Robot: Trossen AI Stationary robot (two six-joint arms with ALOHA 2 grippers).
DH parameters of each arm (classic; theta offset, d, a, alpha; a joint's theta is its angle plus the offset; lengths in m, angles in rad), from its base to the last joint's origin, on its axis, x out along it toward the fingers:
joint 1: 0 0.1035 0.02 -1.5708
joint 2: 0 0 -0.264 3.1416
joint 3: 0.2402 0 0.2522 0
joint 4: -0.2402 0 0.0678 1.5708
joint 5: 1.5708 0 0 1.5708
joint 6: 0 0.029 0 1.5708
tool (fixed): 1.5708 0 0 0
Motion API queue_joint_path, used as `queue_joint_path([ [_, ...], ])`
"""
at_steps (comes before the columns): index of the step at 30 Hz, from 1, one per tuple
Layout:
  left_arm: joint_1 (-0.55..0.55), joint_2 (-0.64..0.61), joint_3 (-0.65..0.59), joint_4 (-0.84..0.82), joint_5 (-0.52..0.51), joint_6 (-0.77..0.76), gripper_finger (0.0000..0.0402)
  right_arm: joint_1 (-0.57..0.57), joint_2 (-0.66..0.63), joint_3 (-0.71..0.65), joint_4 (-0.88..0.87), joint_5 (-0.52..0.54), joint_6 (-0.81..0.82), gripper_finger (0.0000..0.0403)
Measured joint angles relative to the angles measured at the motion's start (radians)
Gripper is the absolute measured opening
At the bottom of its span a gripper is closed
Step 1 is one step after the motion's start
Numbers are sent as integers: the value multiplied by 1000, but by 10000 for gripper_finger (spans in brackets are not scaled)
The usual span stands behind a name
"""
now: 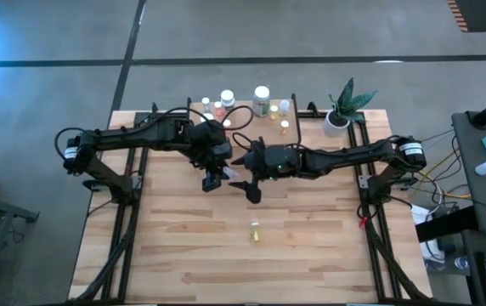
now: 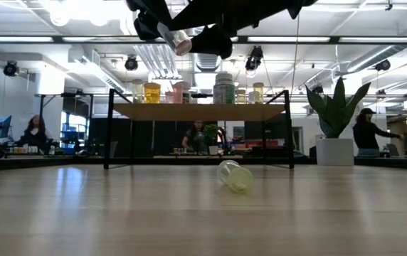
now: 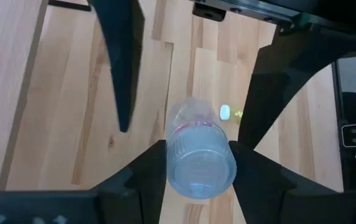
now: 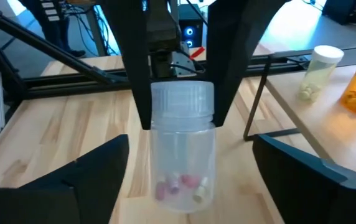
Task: Pick and place medicine bottles onto shelf by color
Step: Put the blue medicine bottle on the shelf
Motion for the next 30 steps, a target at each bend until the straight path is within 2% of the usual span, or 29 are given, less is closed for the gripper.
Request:
queue_joint_path([
  [20,-13,0,2,4,-2,-8,147,-5,0,-1,0,-12,8,170],
  [25,-15,0,2,4,1,-11,148,-5,0,-1,-1,-27,8,146],
  [30,-15,0,2,10,-1,-44,148,-5,0,-1,-1,-28,8,144],
])
